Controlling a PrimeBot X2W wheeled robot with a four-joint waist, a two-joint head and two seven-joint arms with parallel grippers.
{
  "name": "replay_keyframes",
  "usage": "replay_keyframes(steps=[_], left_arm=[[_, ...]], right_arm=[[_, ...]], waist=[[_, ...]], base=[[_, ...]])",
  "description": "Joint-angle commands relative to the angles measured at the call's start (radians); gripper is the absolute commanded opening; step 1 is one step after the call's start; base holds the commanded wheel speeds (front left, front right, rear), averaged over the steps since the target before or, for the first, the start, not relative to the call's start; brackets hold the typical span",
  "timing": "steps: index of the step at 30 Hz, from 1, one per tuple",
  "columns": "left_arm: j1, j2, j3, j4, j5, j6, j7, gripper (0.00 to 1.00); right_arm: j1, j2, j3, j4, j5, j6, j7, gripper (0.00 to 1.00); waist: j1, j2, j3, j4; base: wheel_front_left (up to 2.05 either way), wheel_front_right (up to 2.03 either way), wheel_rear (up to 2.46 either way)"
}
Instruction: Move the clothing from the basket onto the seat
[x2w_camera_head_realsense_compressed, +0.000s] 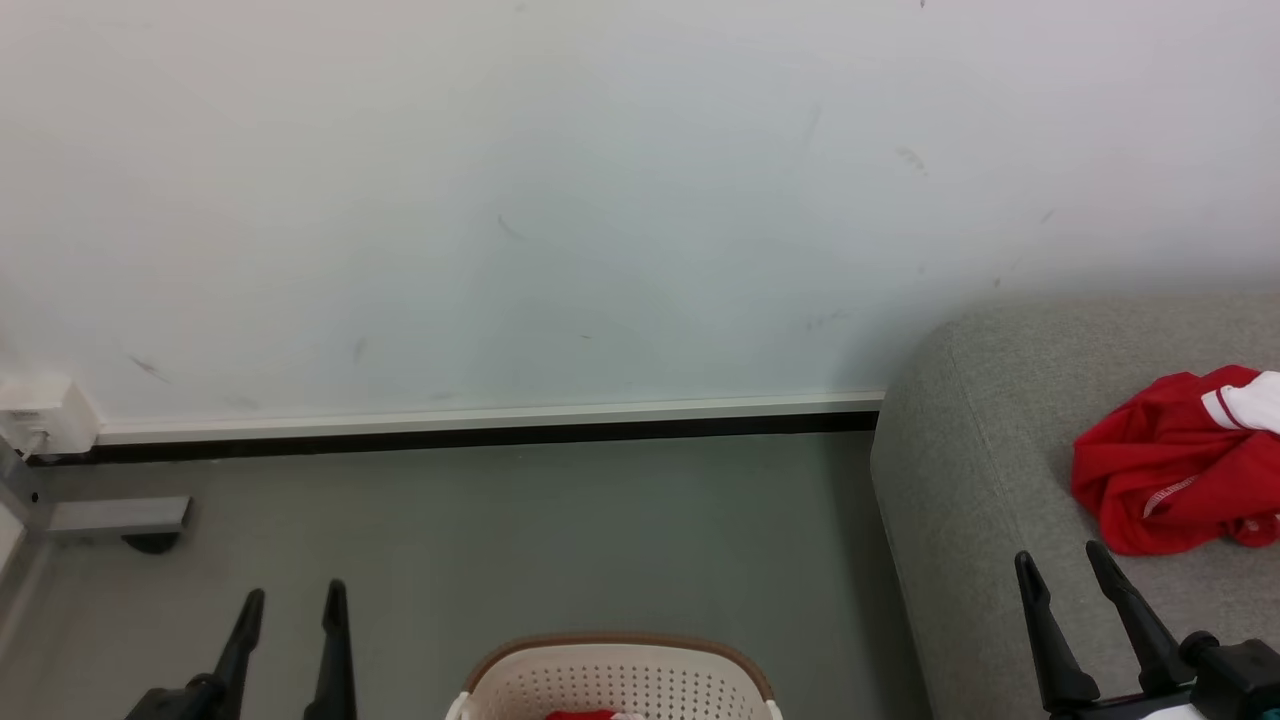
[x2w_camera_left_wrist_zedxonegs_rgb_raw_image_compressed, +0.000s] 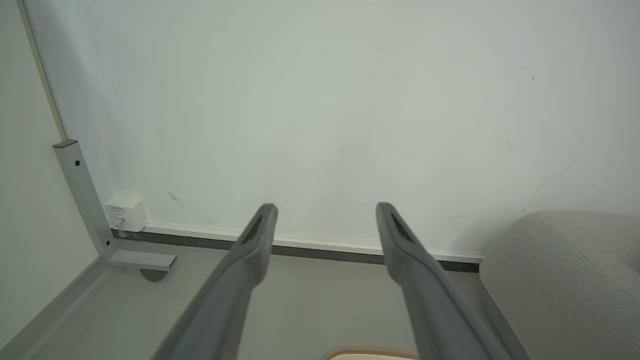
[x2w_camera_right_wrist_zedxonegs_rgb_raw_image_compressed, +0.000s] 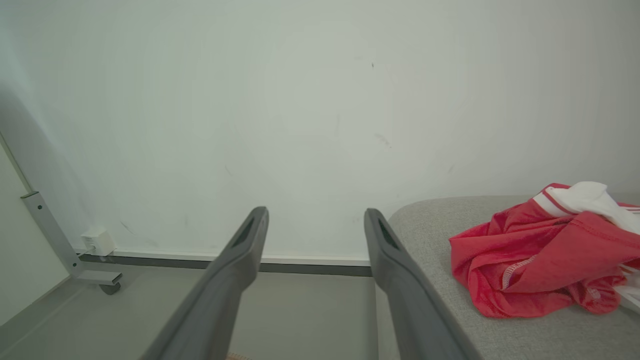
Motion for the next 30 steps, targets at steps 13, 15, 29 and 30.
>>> replay_keyframes(steps=[13, 15, 29, 30], left_arm=[[-0.009, -0.084, 0.098, 0.036, 0.110, -0.090, 0.000, 1.00], [-0.010, -0.090, 0.109, 0.039, 0.121, -0.098, 0.000, 1.00], [-0.015, -0.120, 0.151, 0.047, 0.153, -0.137, 0.000, 1.00], [-0.018, -0.121, 0.149, 0.048, 0.155, -0.140, 0.000, 1.00]], right_arm=[[0.003, 0.018, -0.016, 0.003, -0.065, 0.001, -0.003, 1.00], [0.002, 0.016, -0.017, 0.003, -0.066, 0.001, -0.003, 1.00], [-0.018, 0.016, -0.021, -0.005, -0.064, 0.001, -0.003, 1.00], [-0.024, 0.016, -0.021, -0.006, -0.064, 0.001, -0.003, 1.00]], waist=[[0.0000, -0.0001, 0.005, 0.007], [0.0000, -0.0001, 0.004, 0.005], [0.0000, -0.0001, 0.022, -0.026], [0.0000, -0.0001, 0.029, -0.030]], base=[[0.00, 0.00, 0.00], [0.00, 0.00, 0.00], [0.00, 0.00, 0.00], [0.00, 0.00, 0.00]])
